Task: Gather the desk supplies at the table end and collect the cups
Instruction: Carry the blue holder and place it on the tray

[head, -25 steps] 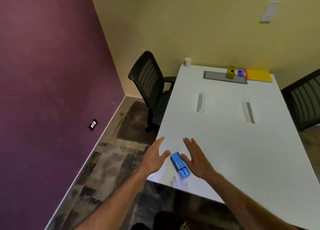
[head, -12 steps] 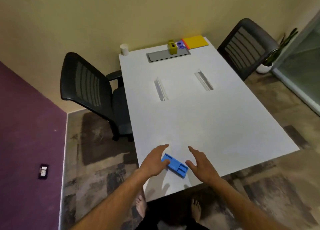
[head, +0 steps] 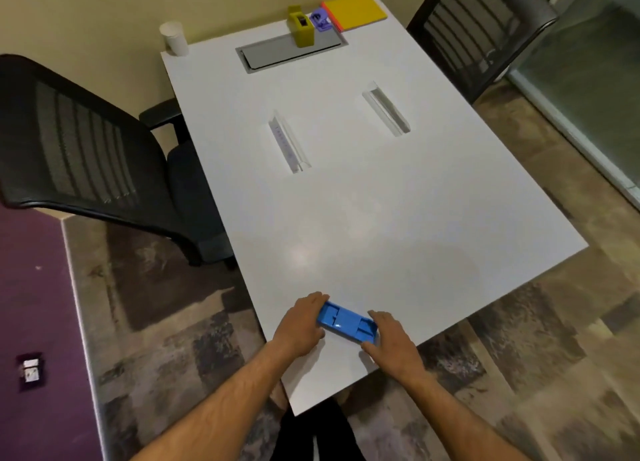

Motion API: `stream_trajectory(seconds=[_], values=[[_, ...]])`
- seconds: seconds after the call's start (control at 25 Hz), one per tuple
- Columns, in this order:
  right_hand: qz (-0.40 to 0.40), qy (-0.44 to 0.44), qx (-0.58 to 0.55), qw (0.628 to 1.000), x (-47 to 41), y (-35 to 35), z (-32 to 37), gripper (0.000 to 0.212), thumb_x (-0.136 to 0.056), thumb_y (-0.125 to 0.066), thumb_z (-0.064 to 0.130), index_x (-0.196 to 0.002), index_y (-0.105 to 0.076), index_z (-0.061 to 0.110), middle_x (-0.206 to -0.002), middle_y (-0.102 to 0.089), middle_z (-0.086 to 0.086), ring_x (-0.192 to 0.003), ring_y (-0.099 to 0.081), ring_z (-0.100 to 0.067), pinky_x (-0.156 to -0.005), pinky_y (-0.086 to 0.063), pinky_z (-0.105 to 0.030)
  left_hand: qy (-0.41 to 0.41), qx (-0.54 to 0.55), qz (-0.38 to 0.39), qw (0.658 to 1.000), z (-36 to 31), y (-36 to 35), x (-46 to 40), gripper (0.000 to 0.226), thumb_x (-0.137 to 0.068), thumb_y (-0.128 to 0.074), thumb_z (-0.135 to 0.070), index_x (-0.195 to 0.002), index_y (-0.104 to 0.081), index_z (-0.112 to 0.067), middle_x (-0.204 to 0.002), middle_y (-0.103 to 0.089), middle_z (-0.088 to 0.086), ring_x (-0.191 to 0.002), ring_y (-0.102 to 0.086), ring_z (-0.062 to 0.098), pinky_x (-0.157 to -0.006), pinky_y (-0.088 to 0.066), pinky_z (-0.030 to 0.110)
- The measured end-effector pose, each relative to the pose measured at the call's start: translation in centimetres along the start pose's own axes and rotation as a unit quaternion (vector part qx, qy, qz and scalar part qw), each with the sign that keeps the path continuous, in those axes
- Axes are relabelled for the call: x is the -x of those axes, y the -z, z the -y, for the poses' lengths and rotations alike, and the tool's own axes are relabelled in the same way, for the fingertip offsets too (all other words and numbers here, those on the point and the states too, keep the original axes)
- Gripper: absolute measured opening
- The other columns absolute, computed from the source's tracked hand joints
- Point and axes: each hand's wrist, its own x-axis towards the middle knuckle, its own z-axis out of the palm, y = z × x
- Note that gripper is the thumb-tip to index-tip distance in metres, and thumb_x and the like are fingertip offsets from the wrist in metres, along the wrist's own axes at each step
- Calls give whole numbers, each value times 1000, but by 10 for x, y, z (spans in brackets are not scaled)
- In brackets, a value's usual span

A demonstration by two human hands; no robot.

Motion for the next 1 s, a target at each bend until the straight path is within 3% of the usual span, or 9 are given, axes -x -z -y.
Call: stream_trajectory(seconds=[0.16,0.36,0.64,0.72,0.8,1.0], values=[[25,-4,42,999,-15,-28,-3,85,-84,-69,41,-152,-21,25,-142,-35,3,-125,-42,-13,-100,-51,-32,-3,-42,-15,999,12,-19,-13,78,-85,-71,-14,-152,-33,-26,-154,-41,-2,-137,-42,19,-114,-37,34],[-9,24,50,998,-28,-34,-6,63,-87,-66,32,-142,-36,24,-132,-46,2,-114,-48,-11,-92,-51,-25,-14,-69,-53,996,18,-23,-24,60,-88,-66,-13,-142,-43,-26,-140,-51,-4,-120,-50,17,-98,-46,33],[-32,146,-26,988,-6,33,43,56,-85,-69,31,-136,-47,24,-127,-54,6,-108,-54,-6,-93,-45,-13,30,150,-82,985,13,38,34,65,-85,-71,-14,-142,-44,-29,-136,-53,-9,-116,-55,11,-94,-45,23],[-41,179,-53,982,-1,50,65,56,-83,-71,25,-134,-48,25,-126,-54,7,-108,-57,-4,-90,-45,-9,49,228,-113,966,4,65,58,65,-83,-75,-8,-139,-48,-29,-135,-54,-9,-112,-59,9,-88,-51,21],[-48,213,-82,972,4,63,95,56,-81,-72,18,-132,-50,26,-124,-55,9,-110,-58,-3,-89,-51,-13,63,313,-151,936,0,93,84,66,-81,-75,0,-135,-52,-29,-131,-55,-9,-101,-66,9,-81,-57,22],[-53,274,-134,951,9,72,166,55,-80,-74,10,-130,-54,24,-122,-58,12,-113,-59,-4,-86,-57,-23,80,502,-196,839,20,155,137,65,-81,-72,0,-135,-54,-31,-125,-67,-3,-106,-69,13,-102,-53,40]])
